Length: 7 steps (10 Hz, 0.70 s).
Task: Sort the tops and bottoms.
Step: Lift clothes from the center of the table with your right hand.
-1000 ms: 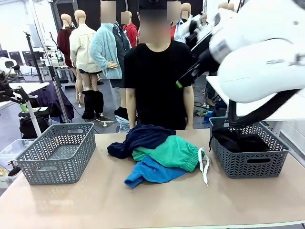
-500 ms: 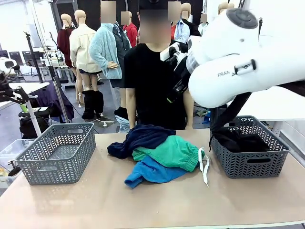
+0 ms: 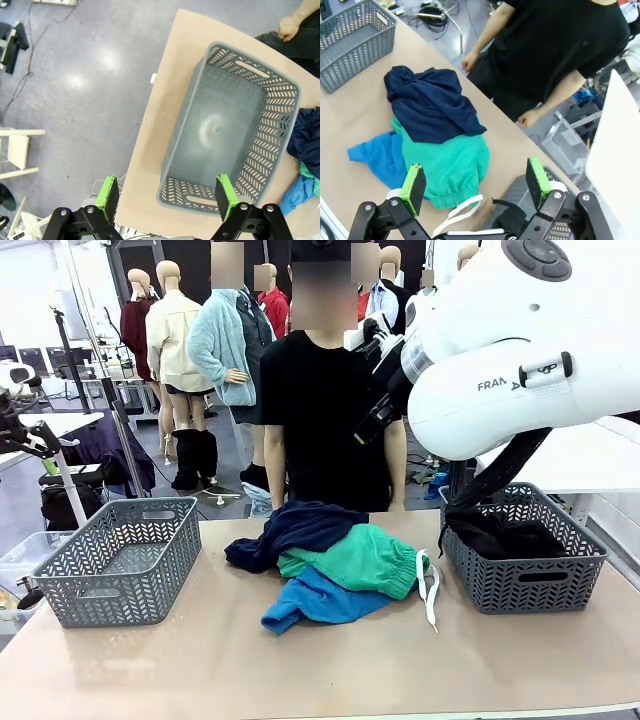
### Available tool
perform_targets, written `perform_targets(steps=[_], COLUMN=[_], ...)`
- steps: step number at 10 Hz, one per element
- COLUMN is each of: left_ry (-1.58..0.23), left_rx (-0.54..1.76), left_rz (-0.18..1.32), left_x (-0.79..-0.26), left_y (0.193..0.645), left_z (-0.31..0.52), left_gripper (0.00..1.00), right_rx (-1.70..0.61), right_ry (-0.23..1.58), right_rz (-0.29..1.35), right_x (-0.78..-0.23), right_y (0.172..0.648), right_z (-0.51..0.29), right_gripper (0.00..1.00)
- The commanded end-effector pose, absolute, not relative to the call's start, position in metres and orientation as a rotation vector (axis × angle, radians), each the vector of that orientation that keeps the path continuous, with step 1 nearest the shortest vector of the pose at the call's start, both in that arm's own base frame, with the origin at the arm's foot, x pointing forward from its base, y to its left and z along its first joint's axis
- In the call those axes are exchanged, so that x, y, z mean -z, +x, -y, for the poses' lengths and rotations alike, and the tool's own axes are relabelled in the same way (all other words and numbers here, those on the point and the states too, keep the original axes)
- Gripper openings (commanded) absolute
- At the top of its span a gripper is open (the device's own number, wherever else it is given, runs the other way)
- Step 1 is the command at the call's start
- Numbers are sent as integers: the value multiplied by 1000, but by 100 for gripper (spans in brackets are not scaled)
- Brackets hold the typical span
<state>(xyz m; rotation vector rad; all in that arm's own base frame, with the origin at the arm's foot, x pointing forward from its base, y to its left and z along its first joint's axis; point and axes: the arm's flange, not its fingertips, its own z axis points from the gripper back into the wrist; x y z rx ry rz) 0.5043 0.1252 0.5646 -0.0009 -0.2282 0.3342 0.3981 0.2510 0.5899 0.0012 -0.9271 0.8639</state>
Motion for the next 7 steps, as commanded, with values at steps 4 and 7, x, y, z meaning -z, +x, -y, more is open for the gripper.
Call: perform_targets(steps=[4,7], left_ry=[22,22], left_rx=[-353,-353], left_rz=[225,225], left_x=[-564,-564], left_y=[503,503], left_z=[-125,-125], left_gripper=[100,100], right_rx=[-1042,-995], right_ry=[92,100], right_rz=[640,522], right_x=[-545,-479], right_y=[494,549], right_z=[-340,-374], right_gripper=[100,100])
